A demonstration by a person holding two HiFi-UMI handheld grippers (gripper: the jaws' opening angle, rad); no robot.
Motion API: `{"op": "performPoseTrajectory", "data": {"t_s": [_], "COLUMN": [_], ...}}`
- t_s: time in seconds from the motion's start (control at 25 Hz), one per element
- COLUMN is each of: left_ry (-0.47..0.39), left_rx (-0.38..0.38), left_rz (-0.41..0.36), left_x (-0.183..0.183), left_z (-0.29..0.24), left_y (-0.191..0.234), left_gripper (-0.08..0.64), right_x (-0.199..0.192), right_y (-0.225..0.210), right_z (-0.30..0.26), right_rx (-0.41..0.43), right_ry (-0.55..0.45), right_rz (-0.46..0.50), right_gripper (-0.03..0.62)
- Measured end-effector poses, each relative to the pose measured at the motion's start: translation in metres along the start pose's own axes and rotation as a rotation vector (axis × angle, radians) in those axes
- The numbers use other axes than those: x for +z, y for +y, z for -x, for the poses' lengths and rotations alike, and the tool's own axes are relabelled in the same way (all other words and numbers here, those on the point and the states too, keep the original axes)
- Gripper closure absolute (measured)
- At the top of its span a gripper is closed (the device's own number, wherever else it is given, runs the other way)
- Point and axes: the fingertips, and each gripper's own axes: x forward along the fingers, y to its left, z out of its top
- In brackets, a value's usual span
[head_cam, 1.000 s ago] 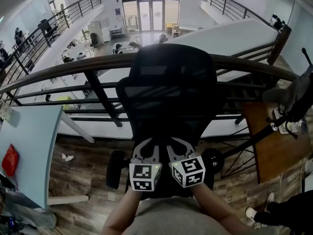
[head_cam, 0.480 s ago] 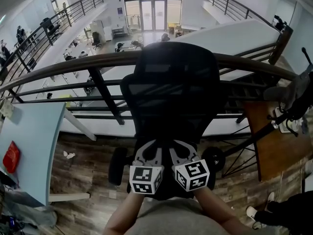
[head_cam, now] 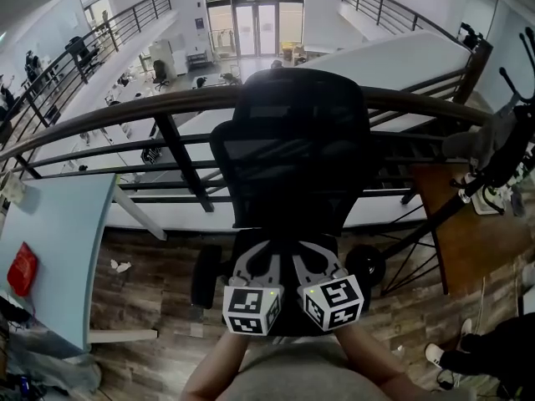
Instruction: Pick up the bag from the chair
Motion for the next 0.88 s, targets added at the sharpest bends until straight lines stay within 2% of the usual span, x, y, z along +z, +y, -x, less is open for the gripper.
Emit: {"op": "performPoseTrajectory", "data": {"t_s": [0.48,0.88], "left_ry": [-0.016,-0.024], "left_rx": [-0.031,-0.056], "left_rz": [0.011,0.021], "left_x": [0.001,-0.005], "left_z": [0.051,0.124], "left_y": [-0.019,-0.049], "left_gripper": [0.555,0.555], "right_x": [-0.006,-0.011], "right_y": [0.043,0.088], "right_z": [0.047,0.103], "right_rx": [-0.013,-0.019], "right_ry": [-0.012,-0.035], "right_rz": [-0.007,-0.01], "right_gripper": [0.589,0.589]}}
